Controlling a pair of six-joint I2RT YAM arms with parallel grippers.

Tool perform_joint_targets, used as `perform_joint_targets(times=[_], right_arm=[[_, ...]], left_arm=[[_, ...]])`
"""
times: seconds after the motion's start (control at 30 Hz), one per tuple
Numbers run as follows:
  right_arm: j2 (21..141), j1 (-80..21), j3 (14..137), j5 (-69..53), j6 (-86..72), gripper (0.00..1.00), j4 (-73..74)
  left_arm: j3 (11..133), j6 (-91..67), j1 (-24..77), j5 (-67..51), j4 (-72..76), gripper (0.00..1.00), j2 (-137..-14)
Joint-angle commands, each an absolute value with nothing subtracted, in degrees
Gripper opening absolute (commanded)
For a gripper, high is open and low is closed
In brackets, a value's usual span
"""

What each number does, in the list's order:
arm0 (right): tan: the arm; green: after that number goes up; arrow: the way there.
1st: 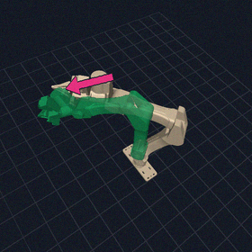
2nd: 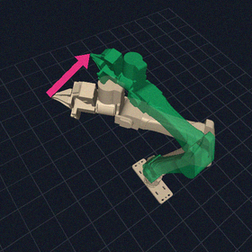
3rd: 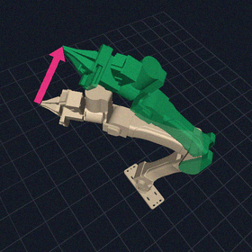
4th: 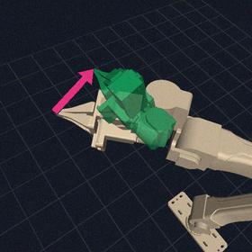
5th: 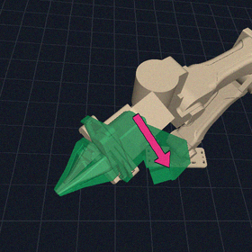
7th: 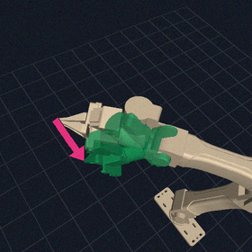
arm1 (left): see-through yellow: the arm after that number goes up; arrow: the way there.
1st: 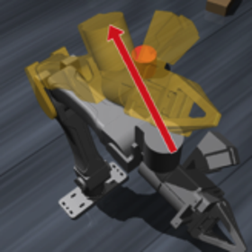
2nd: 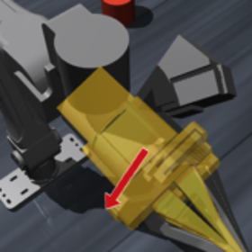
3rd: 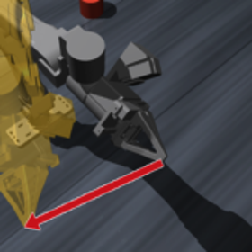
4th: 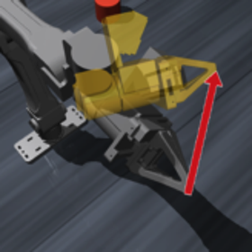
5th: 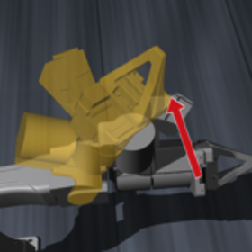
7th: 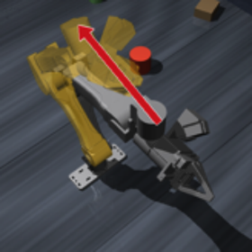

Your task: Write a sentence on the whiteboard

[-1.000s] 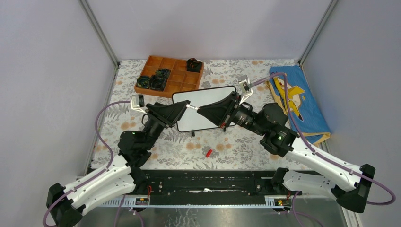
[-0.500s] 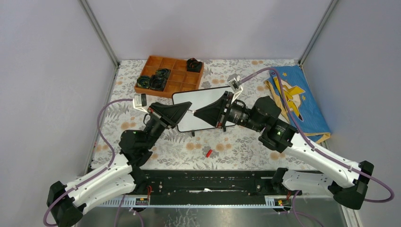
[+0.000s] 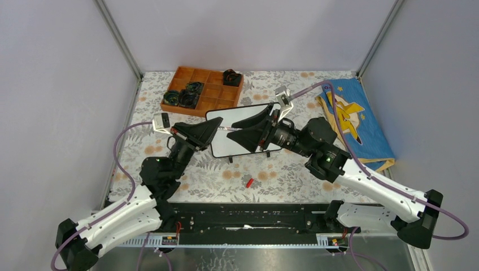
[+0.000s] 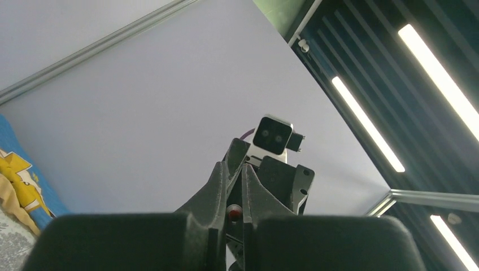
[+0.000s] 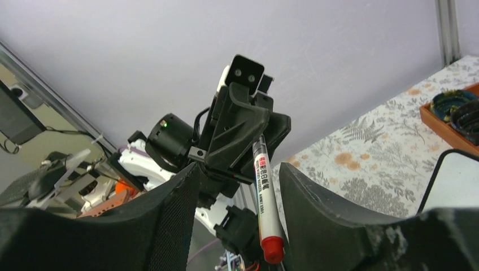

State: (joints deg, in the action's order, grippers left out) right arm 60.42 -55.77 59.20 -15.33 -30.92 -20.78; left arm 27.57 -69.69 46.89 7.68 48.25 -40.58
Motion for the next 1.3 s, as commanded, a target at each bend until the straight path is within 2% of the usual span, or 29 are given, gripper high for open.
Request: perform_joint_targets(times=[0.0,0.13,0.27,0.47,0.67,0.93,1.07,1.27], right_arm=[[60.04,-56.16,58.01,-12.49,-33.7,0.6,-33.93],[60.96,-56.14,58.13,-12.91,-34.46,0.59,-35.06],[62.1,-56.15,59.85,-14.48,-34.71,0.48,-33.18],[62.98,-56.26,62.21,-14.24,-34.19,0.51,-27.27],[63.43,-56.25,63.11,-13.93,-34.1,0.4,-24.79],[64.34,-56.25,64.03,-13.67,-33.84,0.36,-22.23],[64.54,-56.25,64.21,-13.69,-34.03,0.41,-21.54],[64.25,-56.24,63.49,-13.36,-34.31,0.27,-22.78]], left_arm=[[27.55,-71.76,47.2,11.55,49.54,0.0,-40.82],[28.15,-71.36,47.2,12.16,49.3,0.0,-40.59],[28.64,-70.7,47.2,11.89,48.42,0.0,-40.55],[28.98,-69.38,47.2,12.36,46.58,0.0,-39.83],[29.4,-68.91,47.18,12.22,46.18,0.0,-40.03],[29.8,-68.2,47.2,11.87,45.37,0.0,-40.04],[29.79,-67.79,47.2,12.32,44.92,0.0,-39.6],[29.66,-67.93,47.2,12.36,44.88,0.0,-39.46]])
